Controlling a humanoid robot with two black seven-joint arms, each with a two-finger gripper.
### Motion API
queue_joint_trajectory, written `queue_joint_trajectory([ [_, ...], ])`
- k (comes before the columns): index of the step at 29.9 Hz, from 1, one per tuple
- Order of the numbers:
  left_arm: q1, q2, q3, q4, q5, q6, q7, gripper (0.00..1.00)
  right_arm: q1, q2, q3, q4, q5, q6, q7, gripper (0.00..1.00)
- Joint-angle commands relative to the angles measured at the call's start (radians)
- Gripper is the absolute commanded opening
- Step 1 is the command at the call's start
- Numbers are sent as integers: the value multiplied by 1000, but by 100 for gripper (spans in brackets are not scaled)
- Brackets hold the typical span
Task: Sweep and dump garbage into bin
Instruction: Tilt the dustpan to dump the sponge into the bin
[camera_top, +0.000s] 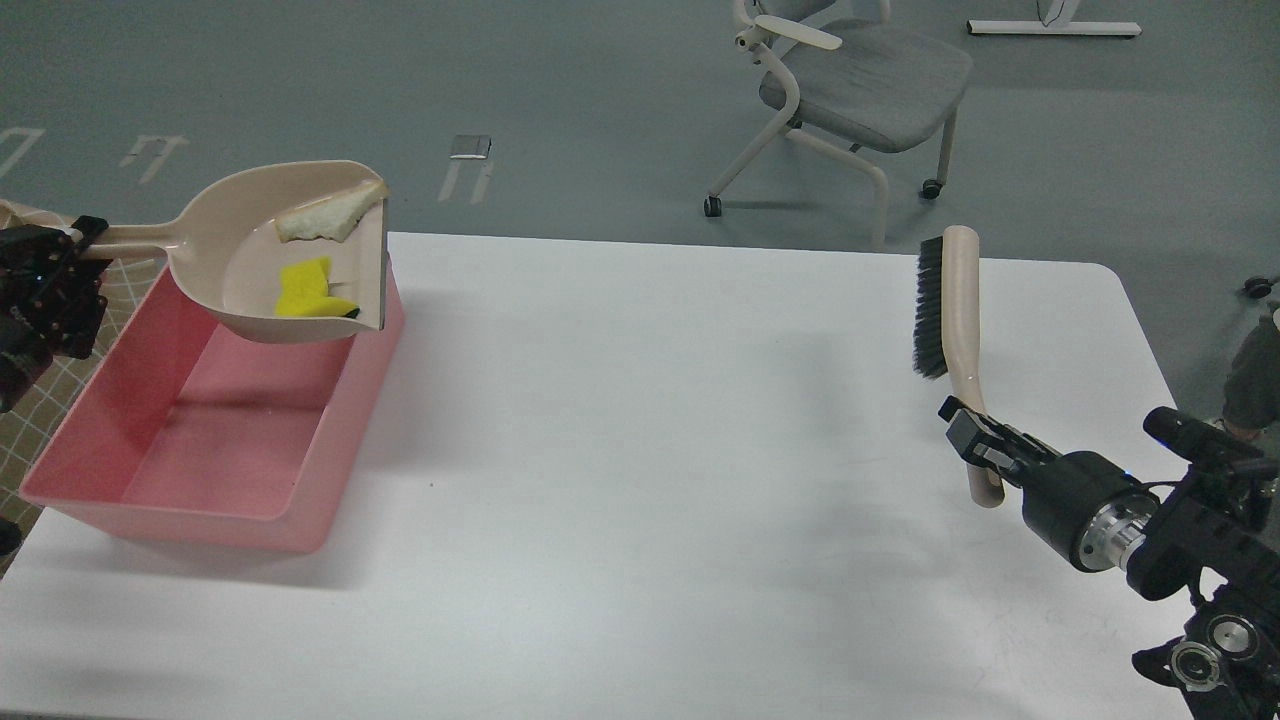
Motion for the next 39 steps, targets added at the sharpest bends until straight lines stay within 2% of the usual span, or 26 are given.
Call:
queue_joint_trajectory([
  [1,0,58,-27,2,-40,-33,0,12,-1,0,-2,-3,-1,0,0,0],
  [10,0,127,-31,4,-43,-33,0,12,-2,0,-2,-3,-1,0,0,0],
  [19,0,138,-37,-16,-36,-33,0,12,1,0,-2,-9,-1,0,0,0],
  [27,-6,141,-45,-82,39,-33,0,12,7,0,-2,-12,1,0,2,0],
  [39,-8,123,-105,-84,132,-33,0,12,9,-31,-2,-17,1,0,2,0],
])
